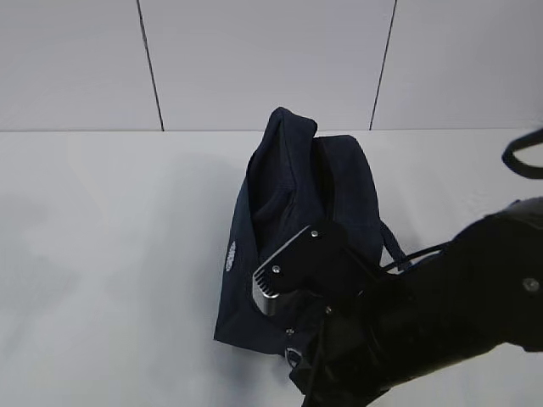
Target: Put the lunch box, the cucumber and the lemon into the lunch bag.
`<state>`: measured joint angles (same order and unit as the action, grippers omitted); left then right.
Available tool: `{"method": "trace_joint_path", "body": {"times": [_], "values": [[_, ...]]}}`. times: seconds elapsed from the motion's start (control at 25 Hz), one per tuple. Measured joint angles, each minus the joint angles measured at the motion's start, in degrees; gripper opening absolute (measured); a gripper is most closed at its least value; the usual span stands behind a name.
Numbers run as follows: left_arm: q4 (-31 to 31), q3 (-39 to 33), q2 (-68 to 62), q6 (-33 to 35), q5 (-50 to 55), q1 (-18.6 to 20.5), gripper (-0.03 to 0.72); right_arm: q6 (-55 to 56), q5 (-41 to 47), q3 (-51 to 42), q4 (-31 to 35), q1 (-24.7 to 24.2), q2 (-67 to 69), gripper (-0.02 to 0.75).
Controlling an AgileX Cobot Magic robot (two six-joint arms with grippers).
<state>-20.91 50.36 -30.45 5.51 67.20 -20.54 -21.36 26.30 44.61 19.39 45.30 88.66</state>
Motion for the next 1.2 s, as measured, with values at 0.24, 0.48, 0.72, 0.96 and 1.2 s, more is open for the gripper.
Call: {"method": "trace_joint_path", "body": {"times": [0.24, 0.48, 0.72, 0.96, 1.2], "values": [[0.0, 0.0, 0.0, 0.0, 0.0, 0.0, 0.379, 3.6, 13.9, 9.0, -14.0, 0.0, 0.0, 0.008], [0.0, 0.0, 0.0, 0.0, 0.0, 0.0, 0.379, 4.4, 22.6, 17.7, -22.7, 0.0, 0.0, 0.008], [0.0, 0.0, 0.0, 0.0, -0.1, 0.0, 0.379, 4.0, 25.5, 22.8, -26.3, 0.0, 0.0, 0.008], [0.0, 0.0, 0.0, 0.0, -1.9, 0.0, 0.379, 2.7, 25.7, 24.8, -27.4, 0.0, 0.0, 0.008], [-0.2, 0.0, 0.0, 0.0, -4.9, 0.0, 0.379, 1.2, 25.7, 27.6, -27.6, 0.0, 0.0, 0.008]]}}
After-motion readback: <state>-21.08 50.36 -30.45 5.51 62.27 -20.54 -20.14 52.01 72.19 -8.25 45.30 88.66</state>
